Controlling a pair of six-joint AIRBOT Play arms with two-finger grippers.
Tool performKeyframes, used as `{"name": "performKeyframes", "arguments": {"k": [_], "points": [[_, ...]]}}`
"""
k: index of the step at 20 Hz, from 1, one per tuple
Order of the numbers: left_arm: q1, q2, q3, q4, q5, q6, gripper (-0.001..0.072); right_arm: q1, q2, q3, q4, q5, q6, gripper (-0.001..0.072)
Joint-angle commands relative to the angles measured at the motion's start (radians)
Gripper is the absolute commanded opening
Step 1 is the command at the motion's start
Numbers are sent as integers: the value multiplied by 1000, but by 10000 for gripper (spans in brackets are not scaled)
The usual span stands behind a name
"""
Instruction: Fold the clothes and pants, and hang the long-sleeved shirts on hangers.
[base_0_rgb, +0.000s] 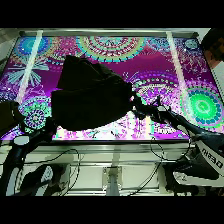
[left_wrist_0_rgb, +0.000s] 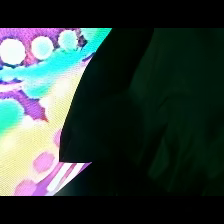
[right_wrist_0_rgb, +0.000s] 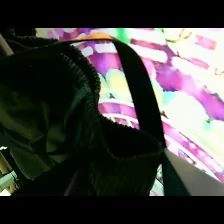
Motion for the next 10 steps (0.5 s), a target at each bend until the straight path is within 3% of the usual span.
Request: {"name": "performKeyframes", "arguments": {"k": [1,2,10], "points": [[0,1,1,0,2,13,5,12,-17,27,15,7,1,248],[0,1,1,-1,5,31,5,21,-17,27,17,16,1,35],[0,-1,159,-52,8,283,3,48,161,27,-5,-27,-1,17]]}}
